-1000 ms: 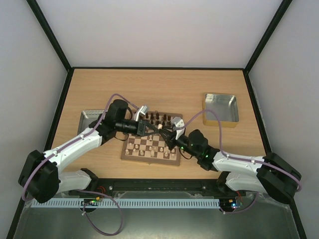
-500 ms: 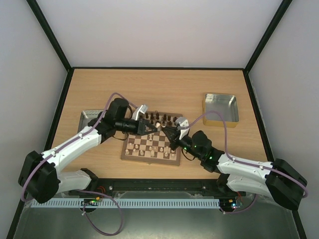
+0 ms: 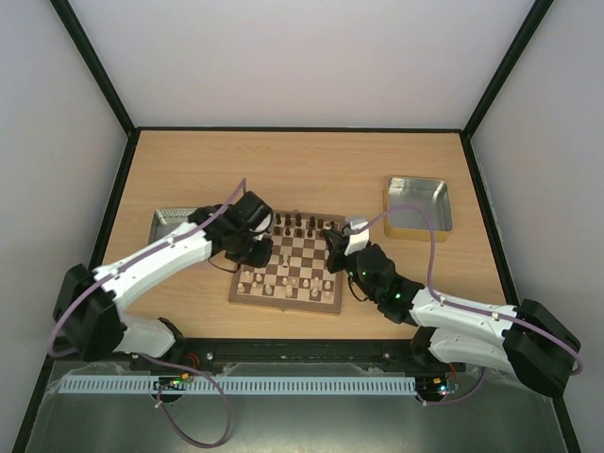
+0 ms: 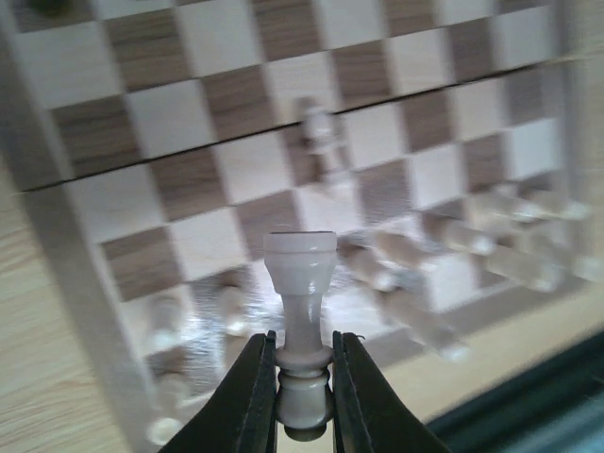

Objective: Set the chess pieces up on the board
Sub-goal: Place the chess piece on the chessboard.

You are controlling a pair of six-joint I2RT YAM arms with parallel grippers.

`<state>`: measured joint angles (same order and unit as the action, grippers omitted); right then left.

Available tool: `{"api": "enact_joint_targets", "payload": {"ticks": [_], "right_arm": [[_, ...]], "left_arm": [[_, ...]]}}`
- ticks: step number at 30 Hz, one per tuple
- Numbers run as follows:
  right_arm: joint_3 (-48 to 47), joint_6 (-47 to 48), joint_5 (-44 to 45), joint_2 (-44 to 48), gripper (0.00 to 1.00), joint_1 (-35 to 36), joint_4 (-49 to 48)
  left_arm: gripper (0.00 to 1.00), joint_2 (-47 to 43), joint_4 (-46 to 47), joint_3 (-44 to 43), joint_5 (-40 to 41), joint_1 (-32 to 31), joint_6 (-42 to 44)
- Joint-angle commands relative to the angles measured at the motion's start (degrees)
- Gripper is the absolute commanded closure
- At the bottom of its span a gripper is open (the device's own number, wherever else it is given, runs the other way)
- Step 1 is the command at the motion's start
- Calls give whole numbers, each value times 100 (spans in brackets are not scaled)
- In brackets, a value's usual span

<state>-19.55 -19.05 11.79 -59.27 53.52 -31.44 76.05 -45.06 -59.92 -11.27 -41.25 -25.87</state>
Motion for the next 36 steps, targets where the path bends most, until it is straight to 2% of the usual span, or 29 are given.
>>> {"api": "enact_joint_targets", "payload": {"ticks": [1,6,12,16,23,36], "right_arm": [[-105,-146,323,-59,98,-10,86],[-71,-202,302,-6,98,-8,105],[-1,-315,187,-5,98,-10,30],[13,-292,202,-2,98,-8,38],[27,-227,250,17,98,-13,25],[45,-268,207,-49,98,-8,12]], "left_arm": [[93,815,-1140,-483,1786,-108,294],[88,1599,-1410,-990,2207,-106,698],[84,2185,-1768,-1701,2089,-65,1002],[82,2459,-1794,-1808,1722,-67,1189],[79,2734,-1971,-2034,1572,-143,1206],[78,2936,-1956,-1999,1707,-203,1128]]}}
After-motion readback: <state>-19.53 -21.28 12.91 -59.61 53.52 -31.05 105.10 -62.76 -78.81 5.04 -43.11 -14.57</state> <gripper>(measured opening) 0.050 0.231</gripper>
